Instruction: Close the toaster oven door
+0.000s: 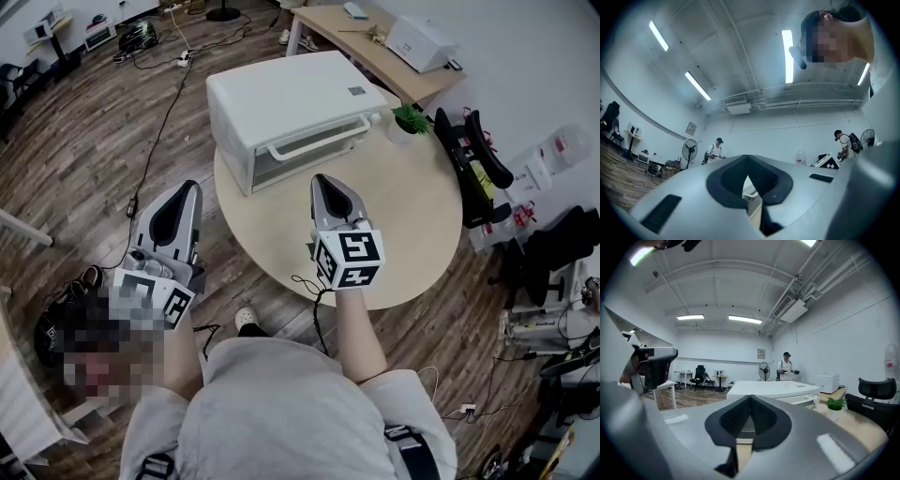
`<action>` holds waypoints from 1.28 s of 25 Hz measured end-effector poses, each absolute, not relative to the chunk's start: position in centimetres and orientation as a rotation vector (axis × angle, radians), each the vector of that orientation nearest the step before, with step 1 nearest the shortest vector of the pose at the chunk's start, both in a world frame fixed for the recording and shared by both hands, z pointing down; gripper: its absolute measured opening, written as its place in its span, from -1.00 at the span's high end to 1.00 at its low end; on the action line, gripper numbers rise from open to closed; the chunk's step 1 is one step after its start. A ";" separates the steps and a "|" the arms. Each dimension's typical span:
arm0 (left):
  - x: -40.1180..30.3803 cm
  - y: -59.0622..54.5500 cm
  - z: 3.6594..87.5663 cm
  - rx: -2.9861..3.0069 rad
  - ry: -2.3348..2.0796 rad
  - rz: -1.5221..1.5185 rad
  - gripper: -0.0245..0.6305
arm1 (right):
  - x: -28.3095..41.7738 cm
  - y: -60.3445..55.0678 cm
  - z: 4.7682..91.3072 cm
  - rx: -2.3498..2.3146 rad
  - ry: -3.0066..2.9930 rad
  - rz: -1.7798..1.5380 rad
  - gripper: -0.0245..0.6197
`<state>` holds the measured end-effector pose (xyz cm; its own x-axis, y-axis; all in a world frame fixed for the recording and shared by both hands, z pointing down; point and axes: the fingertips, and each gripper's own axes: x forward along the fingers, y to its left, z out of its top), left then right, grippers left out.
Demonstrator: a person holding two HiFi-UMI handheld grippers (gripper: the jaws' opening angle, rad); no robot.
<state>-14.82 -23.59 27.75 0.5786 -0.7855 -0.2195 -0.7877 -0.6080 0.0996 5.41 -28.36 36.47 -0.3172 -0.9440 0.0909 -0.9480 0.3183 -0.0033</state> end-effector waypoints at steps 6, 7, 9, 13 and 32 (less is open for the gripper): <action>-13.0 -22.8 27.4 -2.795 1.350 0.387 0.91 | 7.5 -26.0 34.8 1.842 -2.477 0.034 0.89; -12.8 -22.7 27.4 -2.796 1.346 0.388 0.91 | 7.8 -25.6 34.5 1.851 -2.474 0.020 0.89; -12.3 -22.4 27.3 -2.798 1.338 0.388 0.91 | 8.4 -24.9 33.8 1.867 -2.475 0.001 0.89; -11.5 -22.0 27.1 -2.801 1.326 0.386 0.91 | 9.6 -23.5 32.5 1.896 -2.484 -0.027 0.89; -8.4 -19.8 26.7 -2.817 1.274 0.392 0.91 | 12.6 -17.8 27.7 1.959 -2.506 -0.168 0.89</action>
<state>-8.37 -19.82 26.66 0.6344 -0.7357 -0.2374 -0.7420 -0.6656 0.0802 12.65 -17.76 27.74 -0.2431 -0.9649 -0.0991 -0.9695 0.2385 0.0561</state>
